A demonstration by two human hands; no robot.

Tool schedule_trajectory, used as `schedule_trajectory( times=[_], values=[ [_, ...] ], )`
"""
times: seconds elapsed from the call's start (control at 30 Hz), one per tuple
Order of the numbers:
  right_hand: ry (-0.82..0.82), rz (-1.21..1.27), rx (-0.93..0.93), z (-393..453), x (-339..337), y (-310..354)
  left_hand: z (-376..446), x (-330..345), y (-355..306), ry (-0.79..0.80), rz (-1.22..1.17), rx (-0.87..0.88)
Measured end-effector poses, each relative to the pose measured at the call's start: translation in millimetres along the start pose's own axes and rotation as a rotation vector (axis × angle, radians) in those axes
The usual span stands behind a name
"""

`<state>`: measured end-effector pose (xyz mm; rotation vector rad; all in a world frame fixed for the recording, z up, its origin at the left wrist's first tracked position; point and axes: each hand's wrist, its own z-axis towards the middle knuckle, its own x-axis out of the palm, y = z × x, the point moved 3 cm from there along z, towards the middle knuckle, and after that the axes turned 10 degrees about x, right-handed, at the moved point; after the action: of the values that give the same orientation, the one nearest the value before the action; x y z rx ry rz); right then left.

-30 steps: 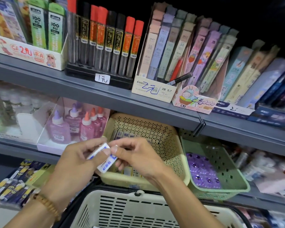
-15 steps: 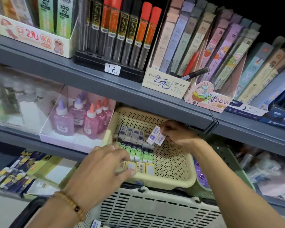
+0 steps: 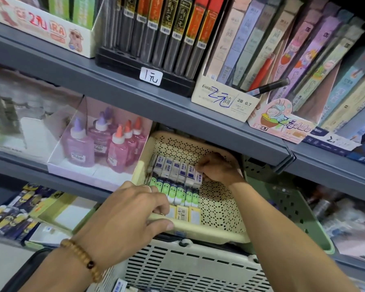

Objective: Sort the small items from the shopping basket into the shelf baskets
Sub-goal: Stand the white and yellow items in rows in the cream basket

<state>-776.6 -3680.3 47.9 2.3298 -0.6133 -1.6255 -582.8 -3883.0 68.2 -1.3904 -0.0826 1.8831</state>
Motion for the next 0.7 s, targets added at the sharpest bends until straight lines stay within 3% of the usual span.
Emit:
schedule_trajectory(
  times=[0.1,0.2,0.5,0.7],
  values=[
    [-0.053,-0.037,-0.04,-8,0,-8,0,0,0,0.001,0.0,0.003],
    [0.002,-0.11,-0.106,-23,3,-12,0,0,-1,0.007,-0.004,-0.006],
    [-0.021,-0.176,-0.101,-28,11,-7,-1,1,-1,-0.017,0.007,0.012],
    [-0.084,0.014,-0.091,-53,4,-12,-2,1,-3,-0.038,0.003,0.004]
  ],
)
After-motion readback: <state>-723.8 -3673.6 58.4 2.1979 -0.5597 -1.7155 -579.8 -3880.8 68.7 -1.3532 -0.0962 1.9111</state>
